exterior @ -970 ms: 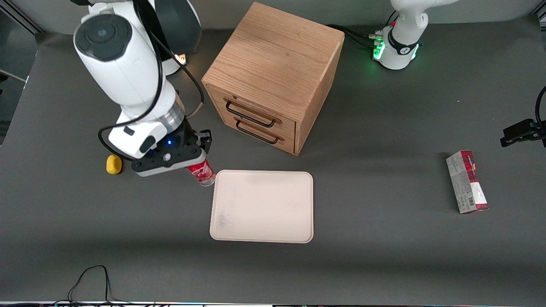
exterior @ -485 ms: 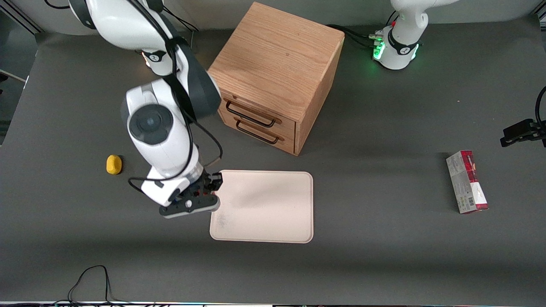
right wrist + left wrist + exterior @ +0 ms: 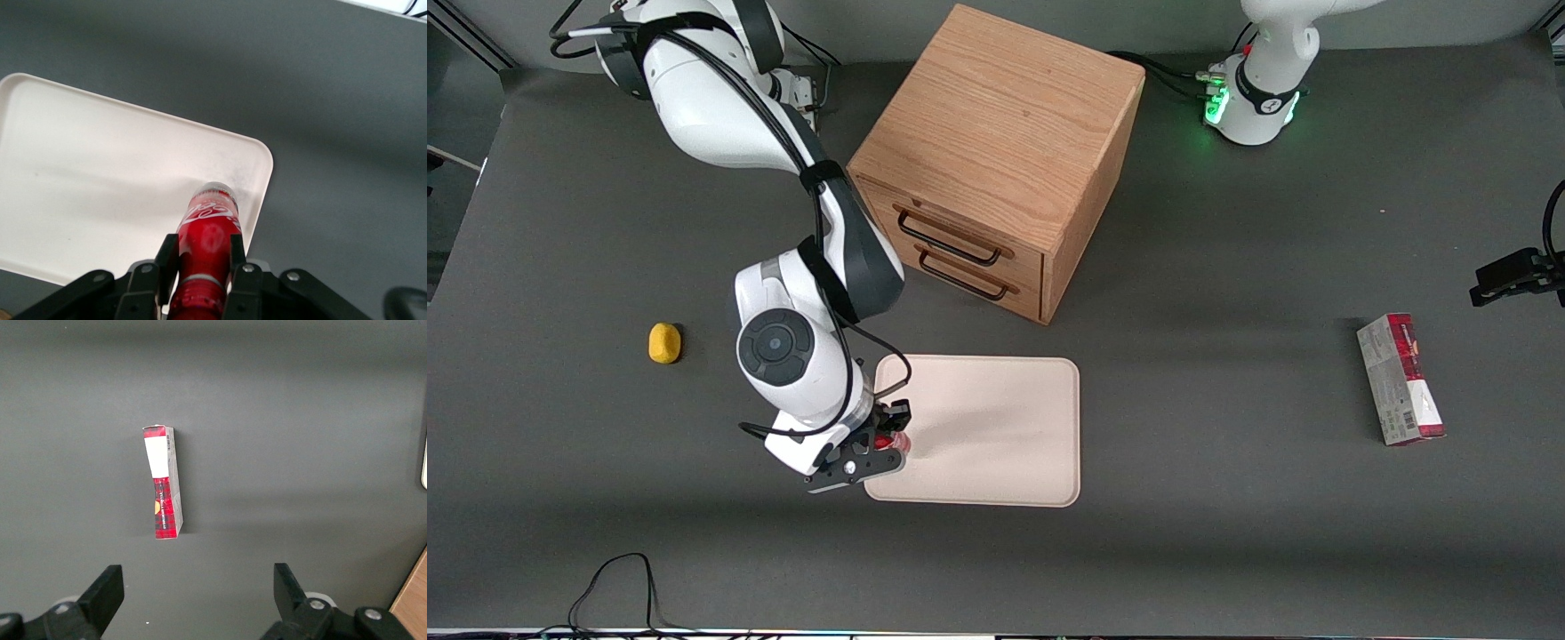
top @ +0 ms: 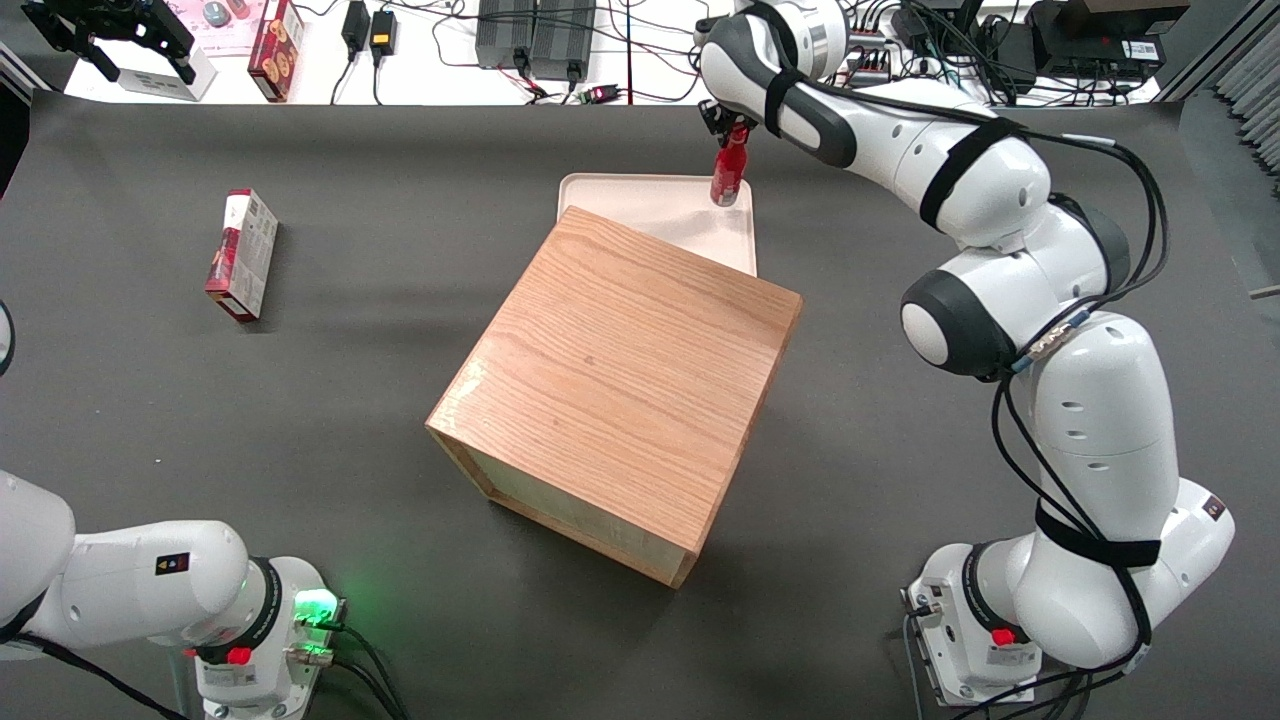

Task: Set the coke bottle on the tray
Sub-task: 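Lower the bottle onto the tray and open the right gripper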

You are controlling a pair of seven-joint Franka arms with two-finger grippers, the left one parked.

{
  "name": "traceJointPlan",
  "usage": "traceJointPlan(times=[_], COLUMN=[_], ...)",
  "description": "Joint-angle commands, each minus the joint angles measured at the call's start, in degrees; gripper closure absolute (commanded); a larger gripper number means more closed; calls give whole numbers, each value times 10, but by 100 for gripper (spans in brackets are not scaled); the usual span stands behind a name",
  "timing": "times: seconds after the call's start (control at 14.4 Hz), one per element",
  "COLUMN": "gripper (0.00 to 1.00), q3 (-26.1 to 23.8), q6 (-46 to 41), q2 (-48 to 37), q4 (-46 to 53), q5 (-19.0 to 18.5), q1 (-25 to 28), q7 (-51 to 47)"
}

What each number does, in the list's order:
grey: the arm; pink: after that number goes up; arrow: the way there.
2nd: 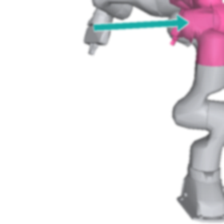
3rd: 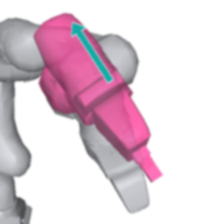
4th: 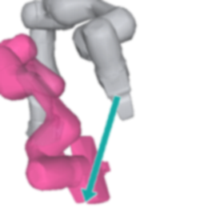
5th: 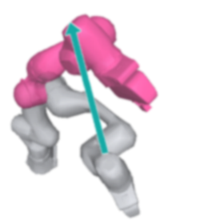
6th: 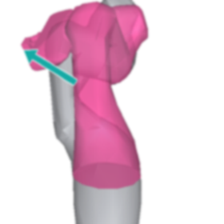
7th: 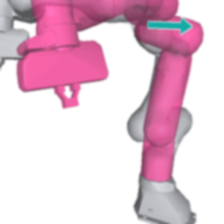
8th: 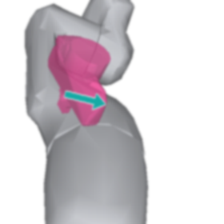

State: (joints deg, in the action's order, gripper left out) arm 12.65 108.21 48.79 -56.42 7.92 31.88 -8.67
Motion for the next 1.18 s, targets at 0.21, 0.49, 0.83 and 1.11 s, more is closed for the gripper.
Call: traceJointPlan(times=[0.21, 0.49, 0.83, 1.11], gripper=[100, 100, 0, 0], q3=[-2, -3, -2, -1], q6=[25, 32, 32, 15], q2=[32, 46, 46, 26], q4=[7, 7, 5, 6], q5=[16, 31, 36, 35], q1=[-12, -12, -16, -13], q7=[18, 18, 13, 12])
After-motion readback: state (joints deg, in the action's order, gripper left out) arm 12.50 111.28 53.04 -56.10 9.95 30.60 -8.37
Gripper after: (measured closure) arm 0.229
